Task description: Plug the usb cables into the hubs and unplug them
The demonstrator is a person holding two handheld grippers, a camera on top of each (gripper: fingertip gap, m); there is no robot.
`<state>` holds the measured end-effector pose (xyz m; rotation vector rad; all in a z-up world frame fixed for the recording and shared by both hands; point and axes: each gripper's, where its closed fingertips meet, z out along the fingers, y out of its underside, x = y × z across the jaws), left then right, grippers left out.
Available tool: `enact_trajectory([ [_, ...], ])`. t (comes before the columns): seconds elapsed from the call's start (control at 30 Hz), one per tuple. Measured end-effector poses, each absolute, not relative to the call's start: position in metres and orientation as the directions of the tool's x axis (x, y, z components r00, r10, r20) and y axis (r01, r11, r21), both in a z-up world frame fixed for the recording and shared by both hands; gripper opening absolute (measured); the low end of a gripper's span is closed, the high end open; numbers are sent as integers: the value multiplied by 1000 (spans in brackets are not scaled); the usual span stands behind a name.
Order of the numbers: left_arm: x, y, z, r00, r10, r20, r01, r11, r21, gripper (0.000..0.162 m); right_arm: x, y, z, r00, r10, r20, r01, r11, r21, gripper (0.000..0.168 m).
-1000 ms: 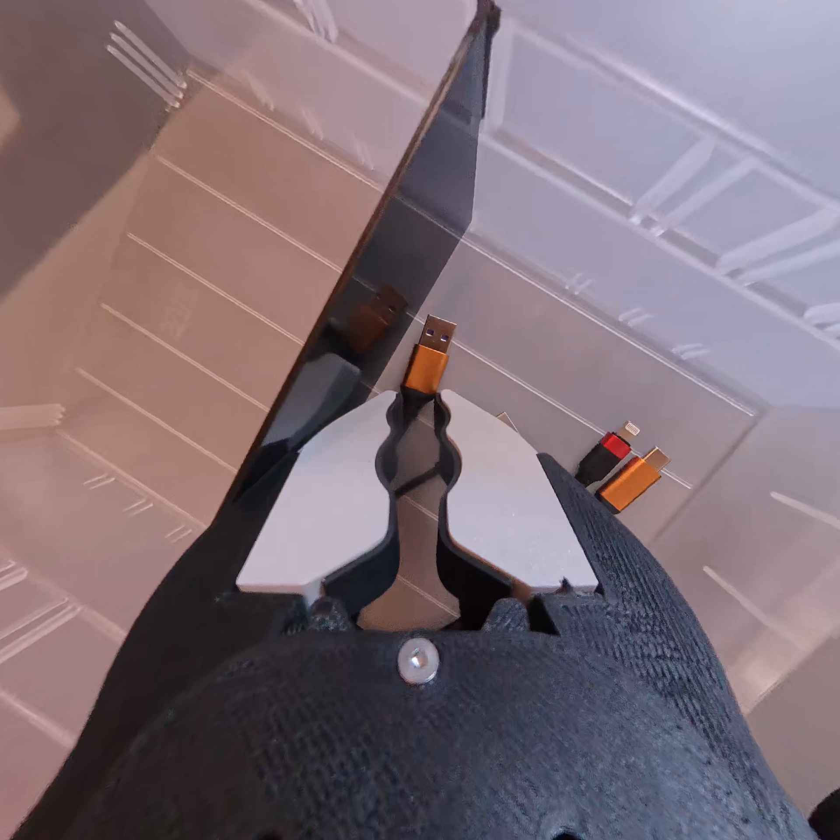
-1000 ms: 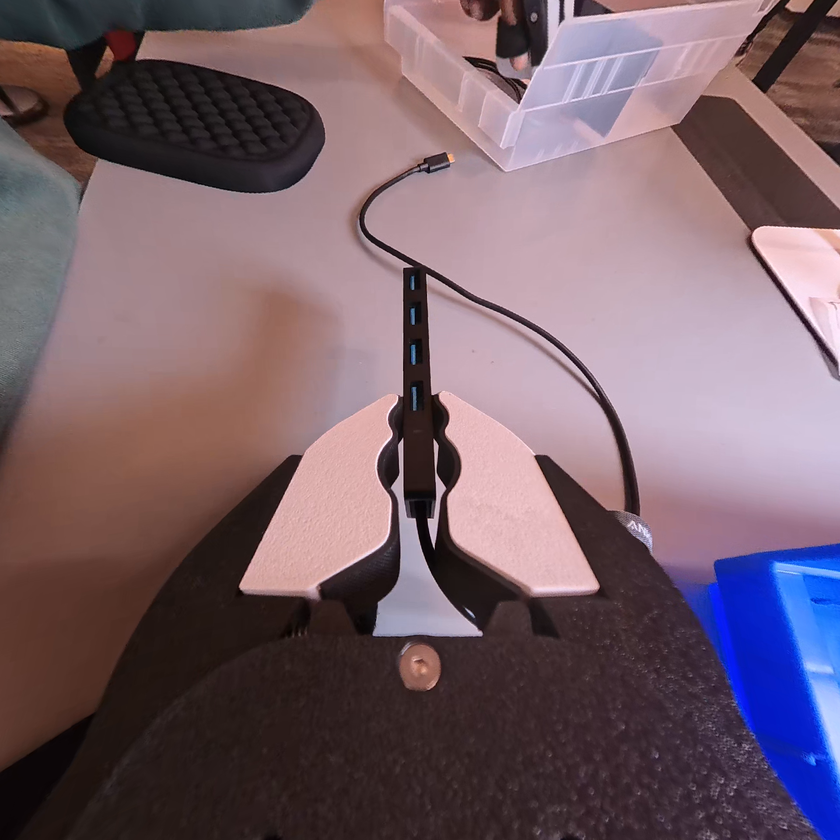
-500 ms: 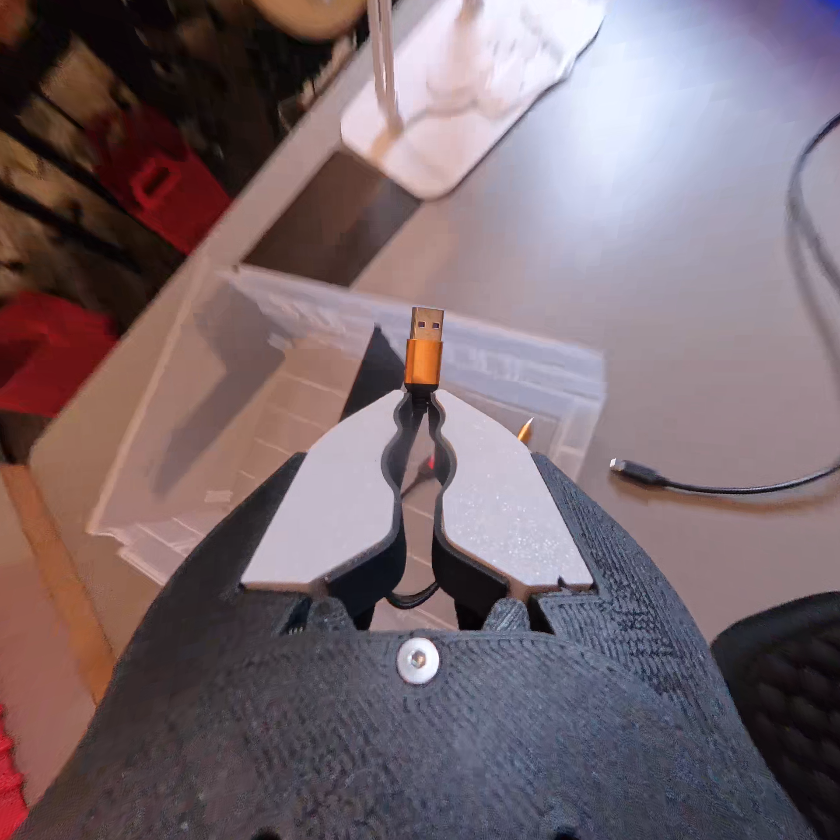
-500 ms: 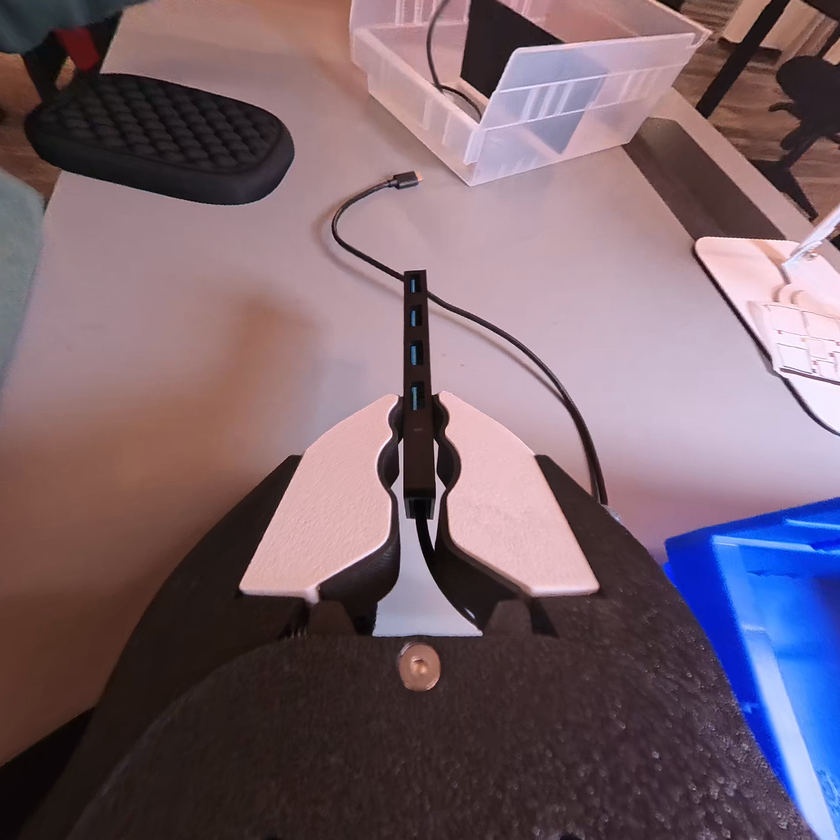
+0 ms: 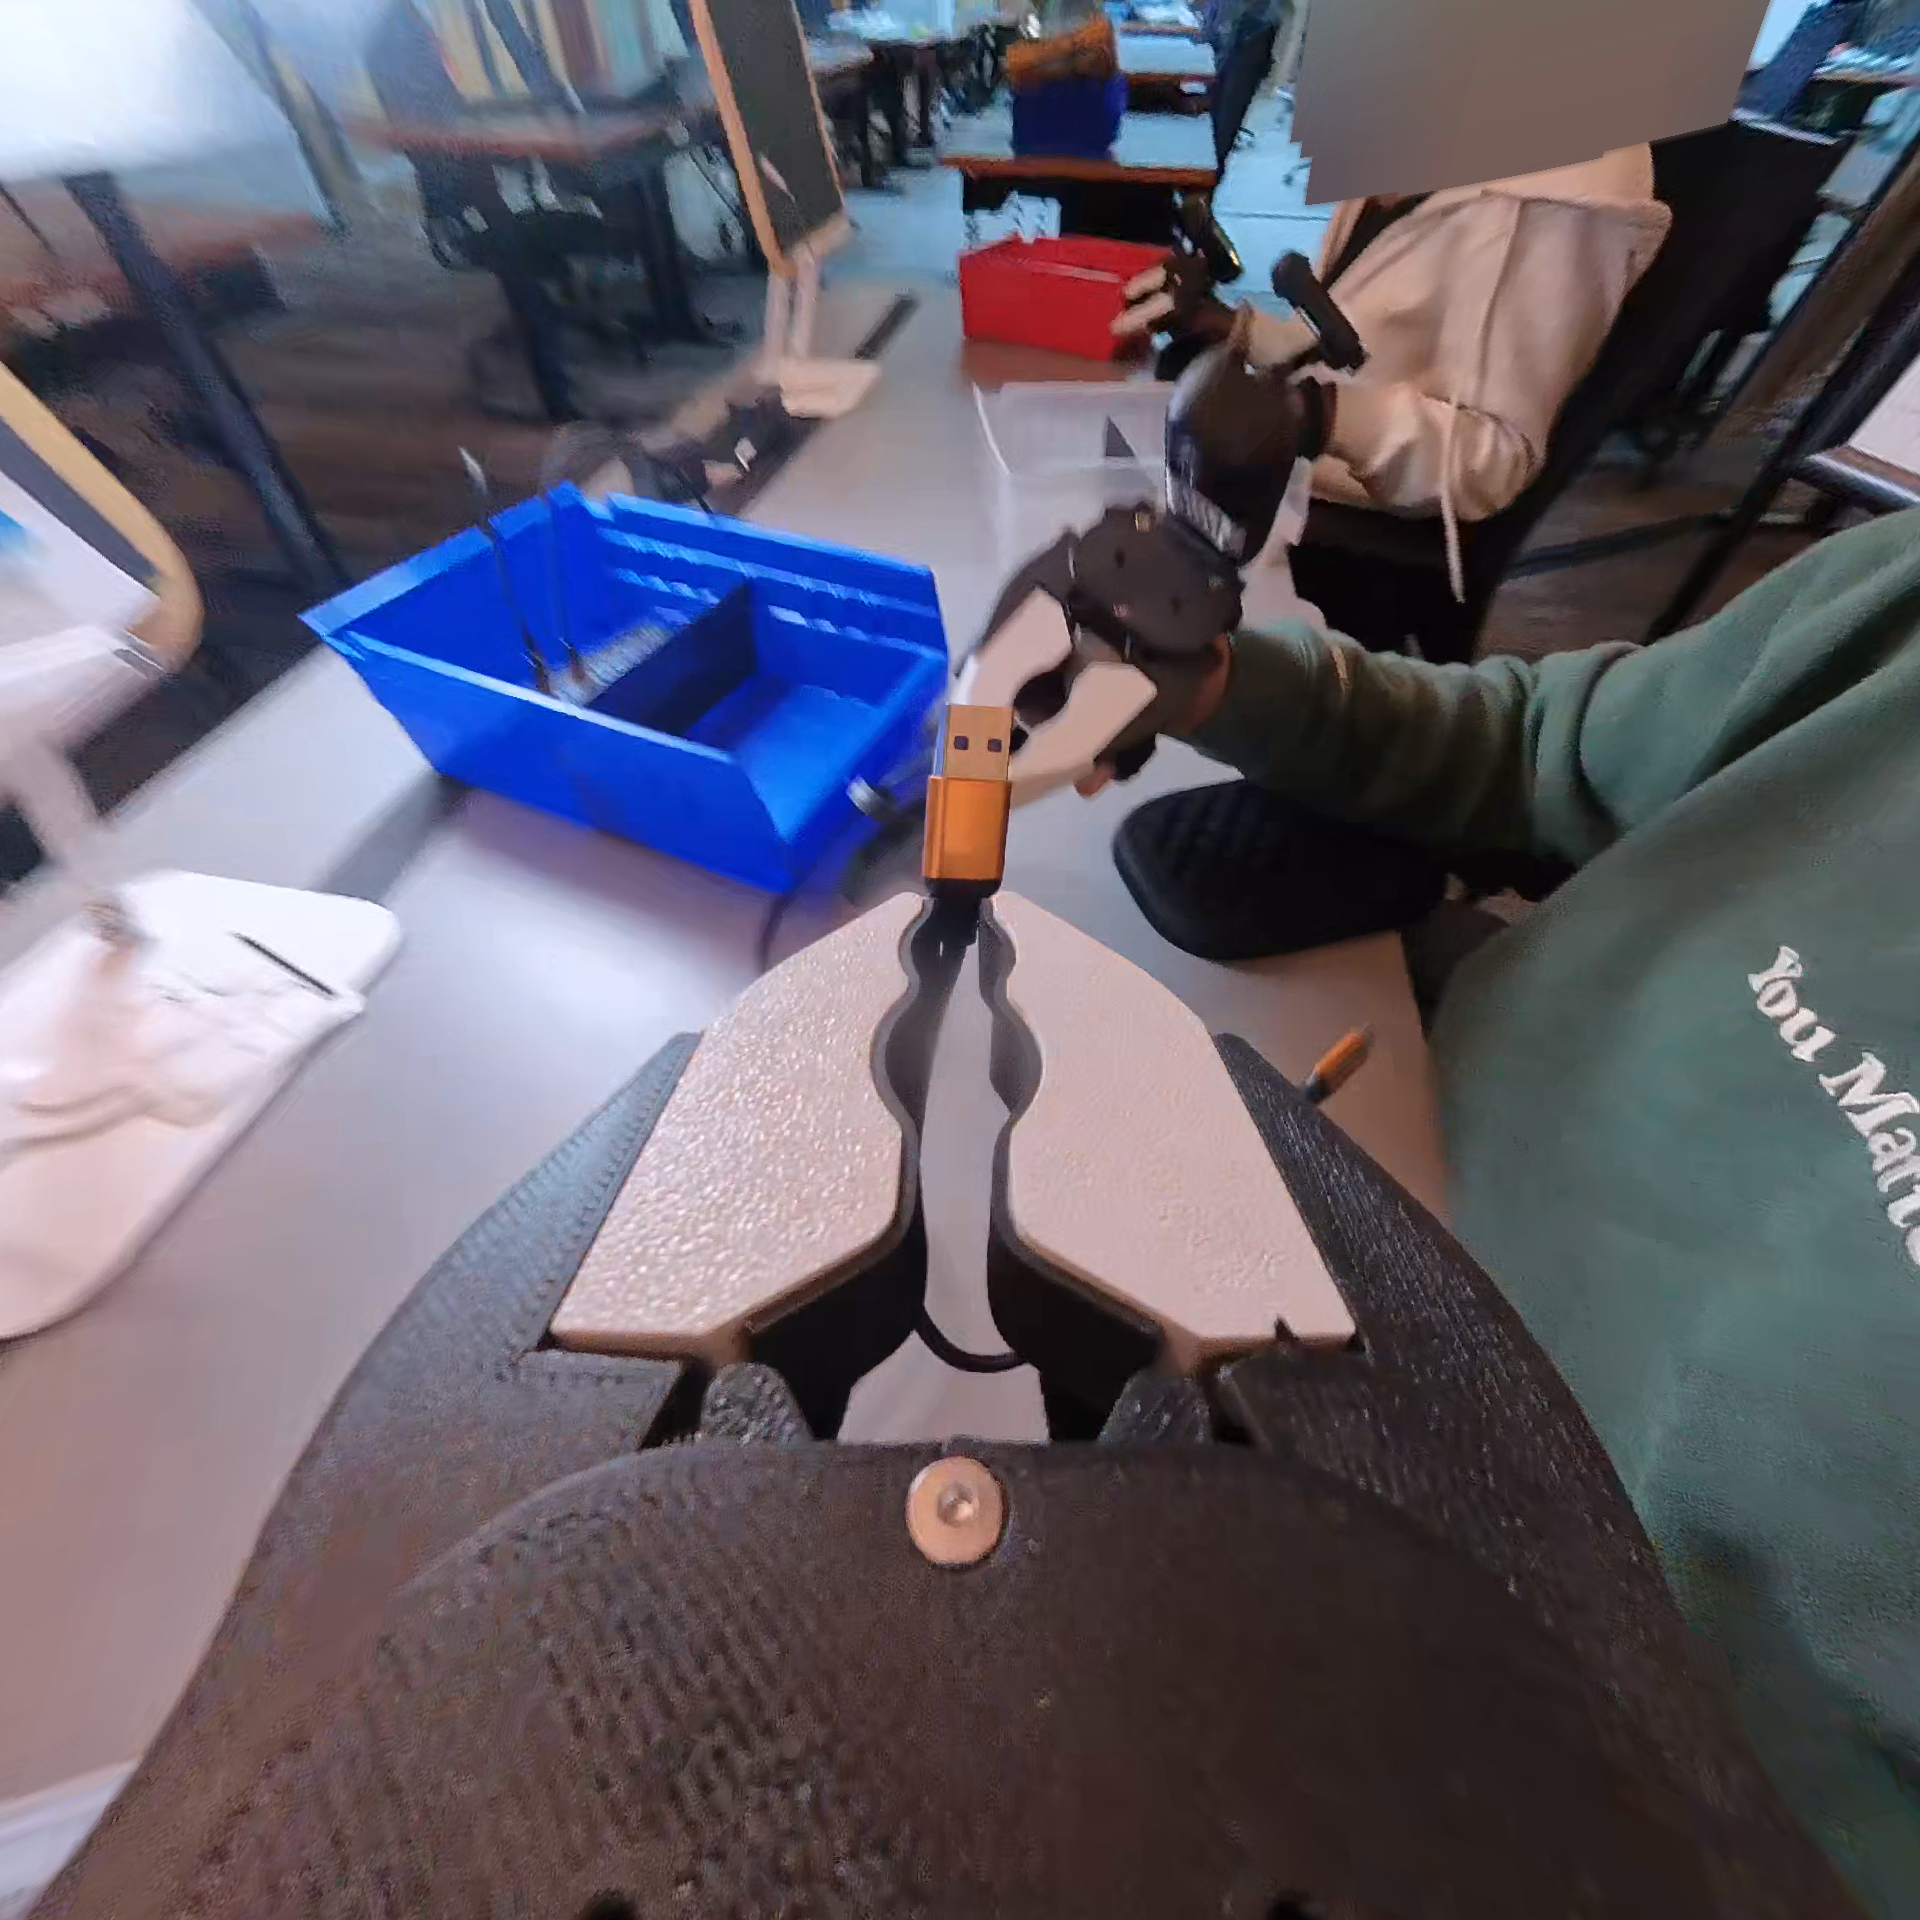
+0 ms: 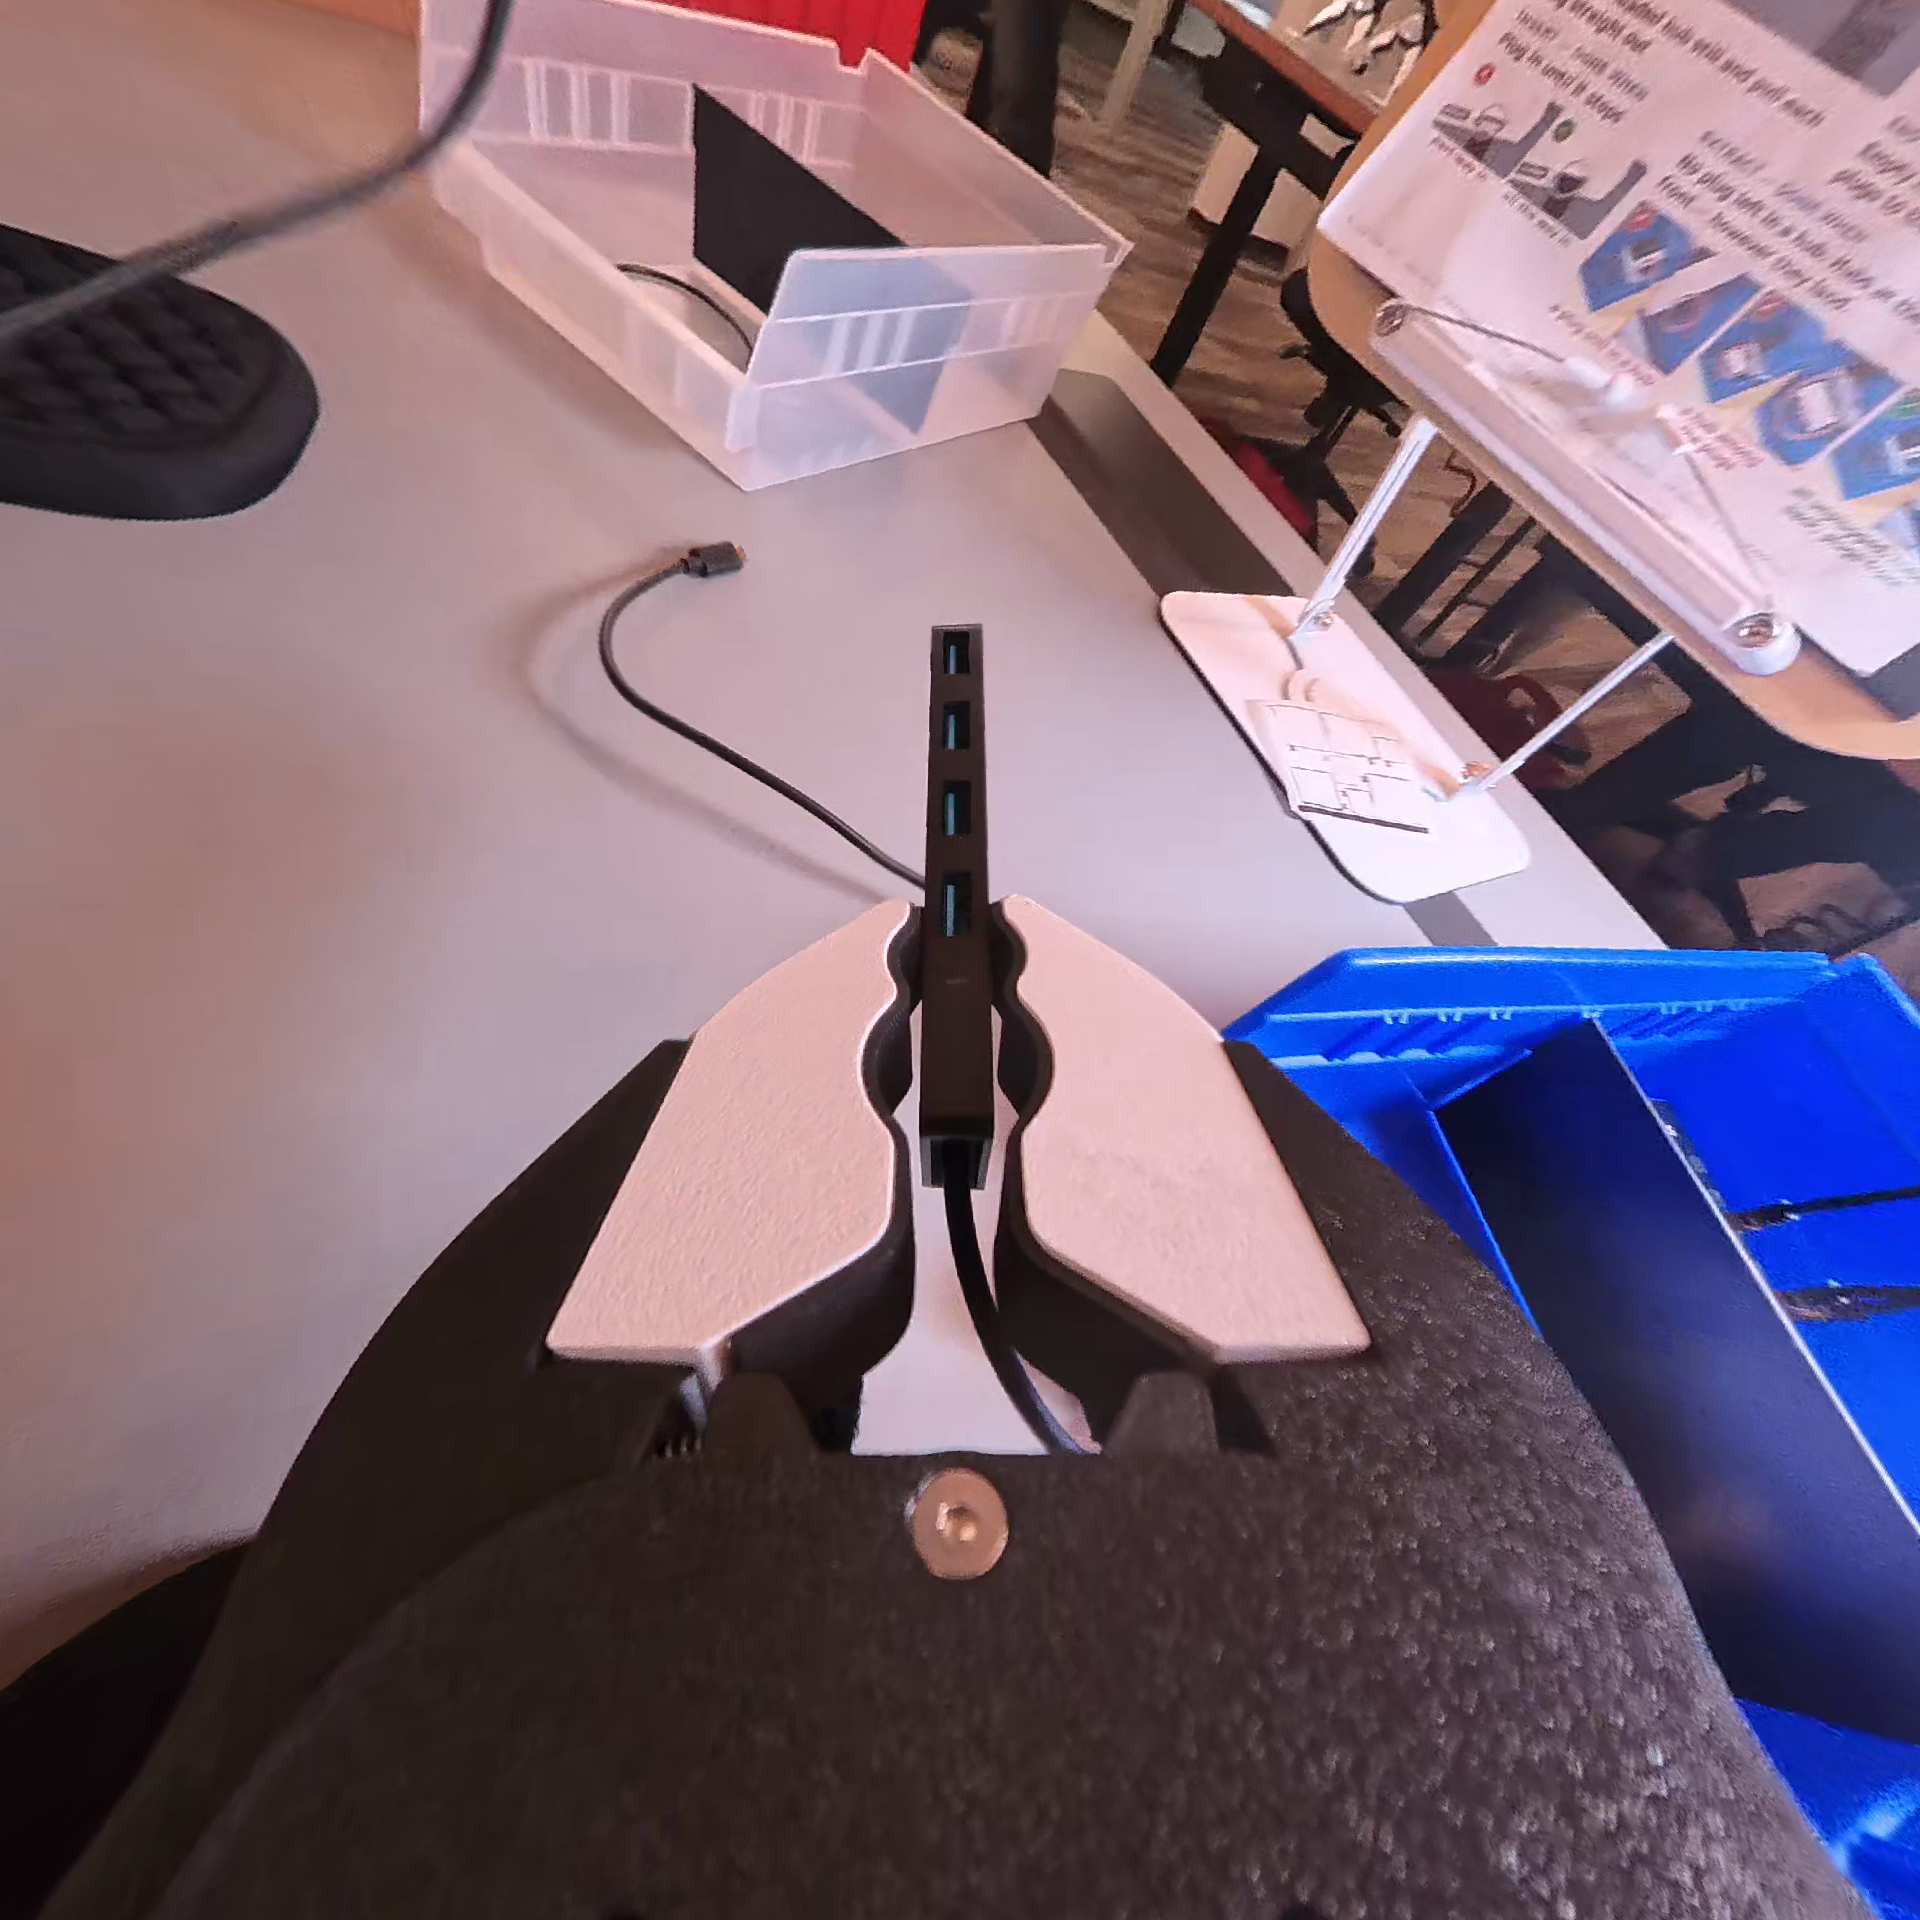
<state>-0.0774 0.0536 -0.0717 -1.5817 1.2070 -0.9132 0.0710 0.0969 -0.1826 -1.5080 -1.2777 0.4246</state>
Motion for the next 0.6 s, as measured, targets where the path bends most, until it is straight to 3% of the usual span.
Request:
enact_trajectory([
  [0.13,-39,43,-167,188,-945,267,-334,-317,-888,7,71,94,-185,341,862,374,506,166,-846,12],
  [0.2,-31,38,-203,185,-944,275,-380,-326,-865,5,68,91,-191,314,869,384,524,179,-833,12],
  [0.27,-29,37,-213,182,-948,263,-396,-315,-862,14,63,88,-199,278,881,383,535,189,-823,12],
  [0.43,-42,62,-218,263,-965,-2,-476,-128,-870,33,47,74,-207,181,915,362,502,230,-833,12],
  [0.6,-24,56,-229,183,-967,-178,-470,73,-880,41,26,51,-203,71,941,330,396,277,-875,11],
])
